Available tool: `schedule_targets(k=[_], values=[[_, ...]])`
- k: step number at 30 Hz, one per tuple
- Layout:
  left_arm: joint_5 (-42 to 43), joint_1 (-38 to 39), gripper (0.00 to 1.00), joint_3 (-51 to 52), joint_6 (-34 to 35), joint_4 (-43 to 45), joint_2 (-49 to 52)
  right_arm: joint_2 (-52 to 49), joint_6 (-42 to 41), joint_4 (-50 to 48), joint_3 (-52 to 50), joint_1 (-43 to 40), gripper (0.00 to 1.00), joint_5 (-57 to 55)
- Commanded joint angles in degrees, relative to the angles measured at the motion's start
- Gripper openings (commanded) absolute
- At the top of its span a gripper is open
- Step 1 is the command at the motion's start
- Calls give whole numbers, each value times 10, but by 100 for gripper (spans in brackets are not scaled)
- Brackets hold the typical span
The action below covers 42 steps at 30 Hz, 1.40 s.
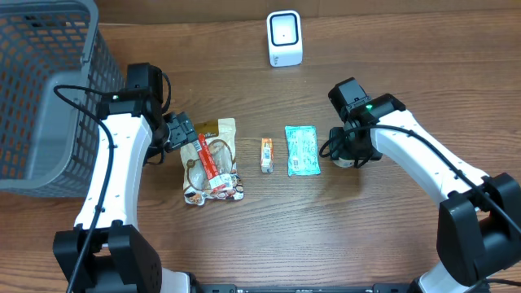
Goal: Scan the item barcode
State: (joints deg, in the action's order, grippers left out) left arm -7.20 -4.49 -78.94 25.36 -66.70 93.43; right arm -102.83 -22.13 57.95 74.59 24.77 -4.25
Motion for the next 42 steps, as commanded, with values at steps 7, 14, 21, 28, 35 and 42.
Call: schedule_targets(k=[7,14,21,28,35,42], values=[[-7,0,100,-9,6,-1,0,-1,89,-20,-4,0,60,13],[-7,0,100,-9,6,-1,0,-1,132,-22,-4,0,67,13],[-7,0,100,-9,6,-1,0,0,115,-20,6,0,83,14],[-7,0,100,-9,6,-1,0,0,97,36,67,-1,100,14],[-7,0,100,-9,6,-1,0,0,74,68,110,-2,100,14],[-7,0,100,-9,6,-1,0,-1,59,47,110,-2,100,39]])
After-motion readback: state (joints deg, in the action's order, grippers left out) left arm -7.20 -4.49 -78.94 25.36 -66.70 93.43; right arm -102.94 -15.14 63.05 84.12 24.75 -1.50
